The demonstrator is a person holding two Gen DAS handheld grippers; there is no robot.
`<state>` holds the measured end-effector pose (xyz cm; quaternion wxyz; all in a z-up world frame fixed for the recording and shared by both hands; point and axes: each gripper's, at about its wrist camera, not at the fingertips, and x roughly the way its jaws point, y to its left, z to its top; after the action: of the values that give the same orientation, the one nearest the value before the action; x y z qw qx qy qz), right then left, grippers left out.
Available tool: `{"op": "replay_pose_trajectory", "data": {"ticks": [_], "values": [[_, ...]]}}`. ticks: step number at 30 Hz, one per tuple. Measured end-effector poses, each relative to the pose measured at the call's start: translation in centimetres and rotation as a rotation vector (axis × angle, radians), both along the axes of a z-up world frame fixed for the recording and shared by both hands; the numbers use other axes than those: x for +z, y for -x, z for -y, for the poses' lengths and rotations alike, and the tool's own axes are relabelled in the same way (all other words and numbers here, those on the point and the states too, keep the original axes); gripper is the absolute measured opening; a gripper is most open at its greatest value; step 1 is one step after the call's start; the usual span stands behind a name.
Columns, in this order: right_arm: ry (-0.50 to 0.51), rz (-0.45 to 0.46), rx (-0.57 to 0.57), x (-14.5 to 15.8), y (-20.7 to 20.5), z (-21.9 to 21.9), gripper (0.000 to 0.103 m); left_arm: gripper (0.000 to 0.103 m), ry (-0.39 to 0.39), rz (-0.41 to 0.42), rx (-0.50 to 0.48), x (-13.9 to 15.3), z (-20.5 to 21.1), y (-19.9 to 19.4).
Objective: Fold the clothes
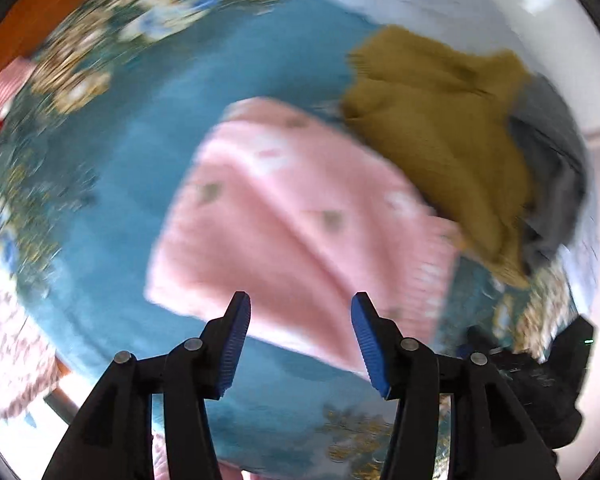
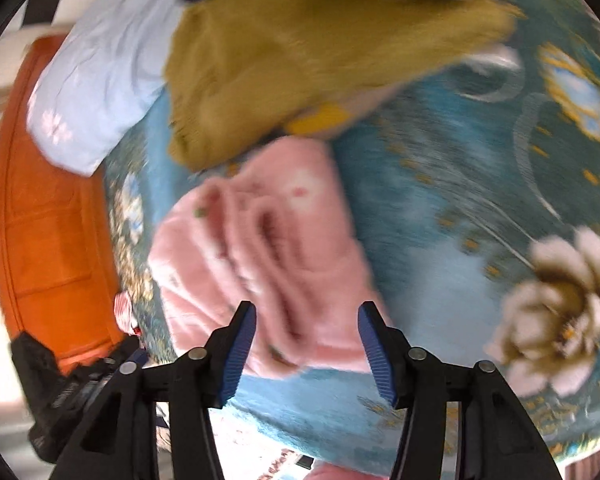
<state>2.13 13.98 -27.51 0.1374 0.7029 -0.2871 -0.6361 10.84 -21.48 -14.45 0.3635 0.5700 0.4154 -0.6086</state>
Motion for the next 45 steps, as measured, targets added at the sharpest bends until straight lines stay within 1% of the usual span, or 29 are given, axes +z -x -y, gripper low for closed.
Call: {"op": "replay_pose_trajectory", "data": {"ticks": [1, 3, 6, 8, 11, 14, 18, 20, 22, 26, 28, 29, 30, 31, 32, 34, 35, 36, 39, 41, 42, 44, 45], "values": [[0.007, -0.014, 0.020, 0.0, 0.6, 0.9, 0.061, 0.053, 0.002, 0.017, 0.035, -0.5, 0.5, -1.3], [0.020, -0.032, 0.048, -0.3, 1.9, 2.5, 0.070, 0.053, 0.007, 0.041, 0.067, -1.2, 1.1, -2.7], [0.037, -0.031, 0.054, -1.2, 3.5, 4.0, 0.071, 0.053, 0.016, 0.106, 0.080, -2.8, 1.7, -4.0], [0.050, -0.024, 0.079, -2.0, 4.3, 5.2, 0.071, 0.053, 0.008, 0.143, 0.097, -4.1, 2.1, -4.5], [0.021, -0.013, 0.119, -3.1, 5.0, 6.6, 0.071, 0.053, -0.024, 0.150, 0.133, -5.5, 2.3, -5.2], [-0.007, -0.002, 0.132, -4.2, 5.5, 7.2, 0.072, 0.053, -0.039, 0.151, 0.139, -6.3, 2.3, -5.4], [-0.035, 0.013, 0.113, -4.3, 5.9, 7.5, 0.072, 0.053, -0.047, 0.155, 0.132, -7.0, 2.1, -5.3], [-0.046, 0.001, 0.110, -3.7, 6.0, 8.1, 0.071, 0.053, -0.052, 0.160, 0.134, -7.3, 2.0, -5.2], [0.000, -0.006, 0.097, -2.6, 5.7, 8.6, 0.069, 0.053, -0.055, 0.164, 0.140, -7.5, 1.9, -5.0], [0.005, -0.033, 0.105, -1.9, 5.2, 9.2, 0.069, 0.053, -0.058, 0.168, 0.140, -7.5, 1.6, -4.7], [-0.028, -0.004, 0.116, -3.2, 5.3, 9.2, 0.068, 0.053, -0.061, 0.165, 0.139, -7.4, 1.4, -4.5], [-0.043, 0.019, 0.112, -4.0, 5.4, 9.0, 0.061, 0.053, -0.061, 0.162, 0.139, -7.4, 1.3, -4.5], [-0.047, 0.032, 0.102, -4.3, 5.4, 8.7, 0.056, 0.053, -0.061, 0.160, 0.139, -7.3, 1.2, -4.5], [-0.046, 0.044, 0.086, -4.4, 5.5, 8.4, 0.055, 0.053, -0.060, 0.158, 0.139, -7.2, 1.1, -4.5], [-0.044, 0.055, 0.070, -4.5, 5.5, 8.2, 0.051, 0.053, -0.060, 0.156, 0.139, -7.1, 0.9, -4.4], [-0.034, 0.056, 0.070, -3.9, 5.6, 8.2, 0.041, 0.053, -0.062, 0.157, 0.144, -7.2, 0.7, -4.4], [-0.023, 0.048, 0.075, -3.5, 5.6, 8.3, 0.031, 0.053, -0.065, 0.155, 0.150, -7.2, 0.6, -4.3], [-0.007, 0.040, 0.079, -3.1, 5.4, 8.4, 0.026, 0.053, -0.067, 0.153, 0.157, -7.2, 0.5, -4.3], [0.067, -0.031, 0.068, -0.7, 5.2, 7.8, 0.024, 0.053, -0.068, 0.140, 0.163, -7.0, 0.2, -4.0], [0.143, -0.080, 0.009, 0.9, 5.0, 5.8, 0.024, 0.053, -0.074, 0.125, 0.155, -6.9, -0.1, -3.8], [0.165, -0.095, -0.023, 1.3, 5.0, 4.8, 0.024, 0.053, -0.079, 0.118, 0.149, -6.9, -0.3, -3.6], [0.146, -0.090, -0.064, 0.9, 4.8, 2.9, 0.024, 0.053, -0.091, 0.111, 0.140, -7.1, -0.8, -3.3], [0.116, -0.056, -0.075, -0.3, 4.7, 2.2, 0.024, 0.053, -0.096, 0.112, 0.136, -7.3, -1.0, -3.2]]}}
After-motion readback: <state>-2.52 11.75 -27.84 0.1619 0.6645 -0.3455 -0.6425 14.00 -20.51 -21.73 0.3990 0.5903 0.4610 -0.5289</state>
